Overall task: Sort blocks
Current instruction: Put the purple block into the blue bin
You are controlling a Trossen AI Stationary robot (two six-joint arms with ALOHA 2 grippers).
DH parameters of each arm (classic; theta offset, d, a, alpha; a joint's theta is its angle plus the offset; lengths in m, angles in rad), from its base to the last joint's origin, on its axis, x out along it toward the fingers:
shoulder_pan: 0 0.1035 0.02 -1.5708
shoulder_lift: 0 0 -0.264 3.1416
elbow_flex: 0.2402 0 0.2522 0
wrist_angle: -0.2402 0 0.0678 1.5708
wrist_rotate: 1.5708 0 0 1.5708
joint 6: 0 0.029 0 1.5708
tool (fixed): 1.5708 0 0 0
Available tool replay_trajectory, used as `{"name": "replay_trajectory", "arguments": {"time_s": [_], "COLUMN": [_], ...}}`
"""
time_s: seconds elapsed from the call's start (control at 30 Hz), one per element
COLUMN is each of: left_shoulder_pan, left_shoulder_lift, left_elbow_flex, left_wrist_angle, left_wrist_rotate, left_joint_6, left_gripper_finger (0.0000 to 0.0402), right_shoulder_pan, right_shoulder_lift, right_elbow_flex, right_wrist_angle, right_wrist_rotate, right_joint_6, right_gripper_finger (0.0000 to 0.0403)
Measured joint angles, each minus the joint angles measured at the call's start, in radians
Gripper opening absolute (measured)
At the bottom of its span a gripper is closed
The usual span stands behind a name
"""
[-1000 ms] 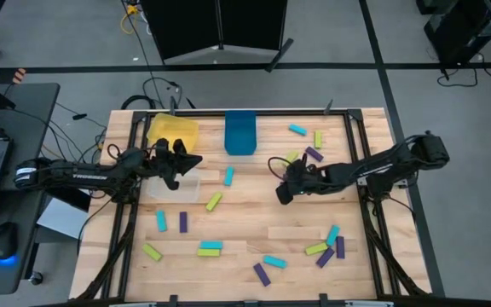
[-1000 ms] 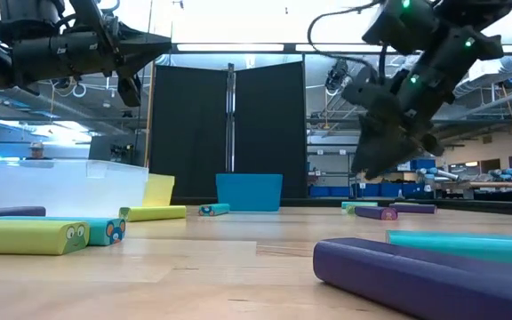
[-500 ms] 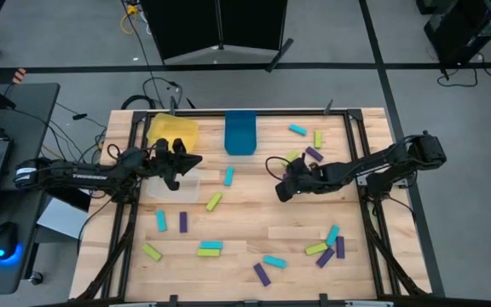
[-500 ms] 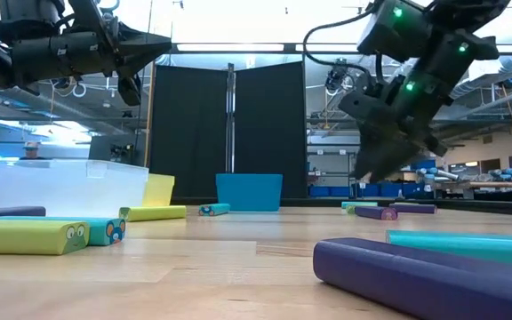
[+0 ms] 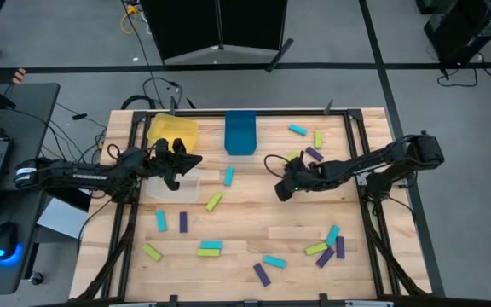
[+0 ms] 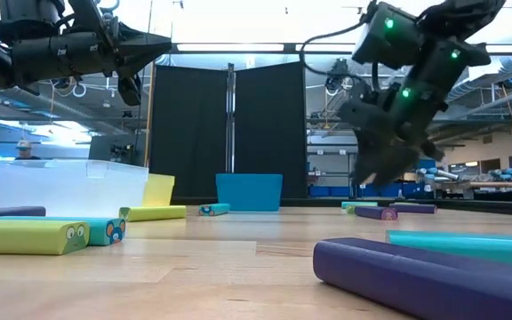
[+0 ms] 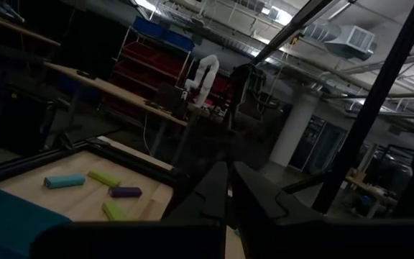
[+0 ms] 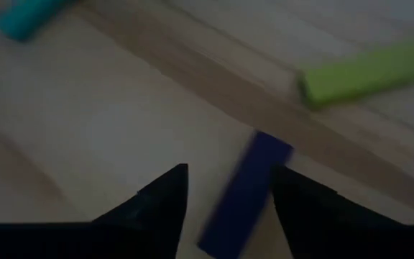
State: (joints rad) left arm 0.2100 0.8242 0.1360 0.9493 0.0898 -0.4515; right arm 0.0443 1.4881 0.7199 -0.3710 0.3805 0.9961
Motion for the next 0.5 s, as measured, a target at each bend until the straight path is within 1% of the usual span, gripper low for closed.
{"name": "replay_trajectory", "arguments": {"time_s": [0.17,0.27,0.37,0.5], "left_shoulder_pan": [0.0,0.0,0.0,0.0], "left_shoulder_lift": [0.0,0.0,0.0,0.0], "left_elbow_flex": [0.0,0.0,0.0,0.0], "left_wrist_angle": [-0.001,-0.001,-0.002,-0.002], "left_wrist_rotate": [0.0,-0.006,-0.01,-0.01], "left_joint_6": [0.001,0.002,0.002,0.003], "left_gripper_finger": [0.003,0.003,0.003,0.003], "right_shoulder_pan": [0.0,0.0,0.001,0.001], "right_shoulder_lift": [0.028,0.06,0.094,0.142], "right_elbow_flex": [0.0,0.0,0.0,0.0], "right_wrist_angle": [-0.005,0.0,0.005,0.027], "right_wrist_rotate": [0.015,0.019,0.032,0.041], "right_joint_6": [0.045,0.065,0.089,0.103], "right_gripper_finger": [0.0276,0.0298,0.031,0.0309]}}
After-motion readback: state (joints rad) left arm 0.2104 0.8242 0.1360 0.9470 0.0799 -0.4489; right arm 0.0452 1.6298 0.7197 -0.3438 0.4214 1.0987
